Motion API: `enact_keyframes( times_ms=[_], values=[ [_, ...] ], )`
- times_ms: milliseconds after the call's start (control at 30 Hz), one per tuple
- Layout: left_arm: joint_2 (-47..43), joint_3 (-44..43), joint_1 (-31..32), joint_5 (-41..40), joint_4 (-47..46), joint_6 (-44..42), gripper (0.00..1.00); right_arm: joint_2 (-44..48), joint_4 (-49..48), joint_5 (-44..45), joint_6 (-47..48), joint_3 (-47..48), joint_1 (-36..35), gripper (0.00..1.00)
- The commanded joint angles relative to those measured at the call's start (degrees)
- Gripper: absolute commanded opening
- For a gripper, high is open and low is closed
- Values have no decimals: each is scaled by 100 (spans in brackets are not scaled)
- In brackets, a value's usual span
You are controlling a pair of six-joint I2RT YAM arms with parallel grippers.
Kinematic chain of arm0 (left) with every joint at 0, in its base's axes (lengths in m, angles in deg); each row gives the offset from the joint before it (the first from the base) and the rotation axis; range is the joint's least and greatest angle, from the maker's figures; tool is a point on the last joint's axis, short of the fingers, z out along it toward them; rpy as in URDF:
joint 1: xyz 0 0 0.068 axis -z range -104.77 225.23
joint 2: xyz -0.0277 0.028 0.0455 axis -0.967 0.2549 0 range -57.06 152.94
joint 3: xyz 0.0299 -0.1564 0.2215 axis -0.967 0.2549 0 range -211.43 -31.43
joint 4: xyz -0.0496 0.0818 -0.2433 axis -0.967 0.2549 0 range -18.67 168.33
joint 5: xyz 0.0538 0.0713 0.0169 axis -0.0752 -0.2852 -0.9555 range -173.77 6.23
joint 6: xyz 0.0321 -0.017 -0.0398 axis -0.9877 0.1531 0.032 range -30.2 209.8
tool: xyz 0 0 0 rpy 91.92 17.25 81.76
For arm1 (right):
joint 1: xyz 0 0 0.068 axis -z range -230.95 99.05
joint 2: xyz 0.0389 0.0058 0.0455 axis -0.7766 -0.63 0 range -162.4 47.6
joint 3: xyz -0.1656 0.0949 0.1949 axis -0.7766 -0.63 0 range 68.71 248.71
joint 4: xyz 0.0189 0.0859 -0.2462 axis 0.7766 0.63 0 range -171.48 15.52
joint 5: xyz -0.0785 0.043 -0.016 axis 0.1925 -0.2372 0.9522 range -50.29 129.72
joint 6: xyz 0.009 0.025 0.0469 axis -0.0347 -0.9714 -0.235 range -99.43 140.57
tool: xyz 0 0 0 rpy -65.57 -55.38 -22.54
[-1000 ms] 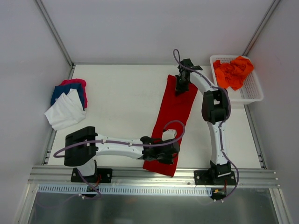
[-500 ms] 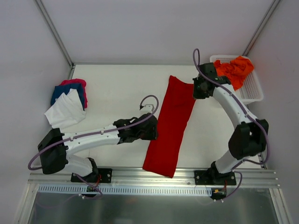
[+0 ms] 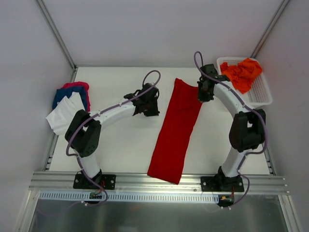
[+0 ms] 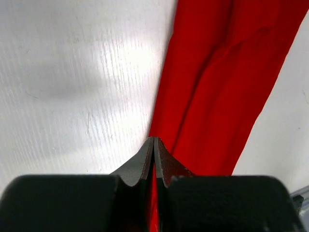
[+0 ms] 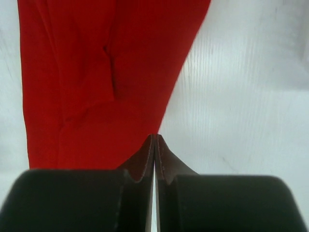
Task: Fold and stack the t-shirts
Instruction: Fold the tshirt
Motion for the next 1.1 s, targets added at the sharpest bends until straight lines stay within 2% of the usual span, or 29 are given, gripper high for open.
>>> enact_keyframes(
  times_ms=[0, 167, 267, 333, 500, 933, 1067],
  values=[
    [-96, 65, -26, 834, 154, 70, 0, -619, -17, -229, -20, 950, 215, 0],
    [-1009, 1233, 447, 598, 154, 483, 0, -1788, 220, -291, -20, 1884, 435, 0],
    [-1432, 1534, 825, 510, 145, 650, 0, -2290, 282, -362, -47, 2315, 505, 1],
    [-1503, 1570, 1291, 518, 145, 738, 0, -2545, 439, -353, -64, 2578, 514, 1],
    [-1433, 1552, 1977, 493, 145, 993, 0, -3108, 625, -441, -64, 3054, 523, 0],
    [-714, 1579, 2672, 641, 22, 1327, 0, -3520, 809, -660, -29, 3476, 505, 0],
    [-414, 1649, 2787, 984, -311, 1389, 0, -3741, 836, -931, -55, 3713, 496, 1]
  ],
)
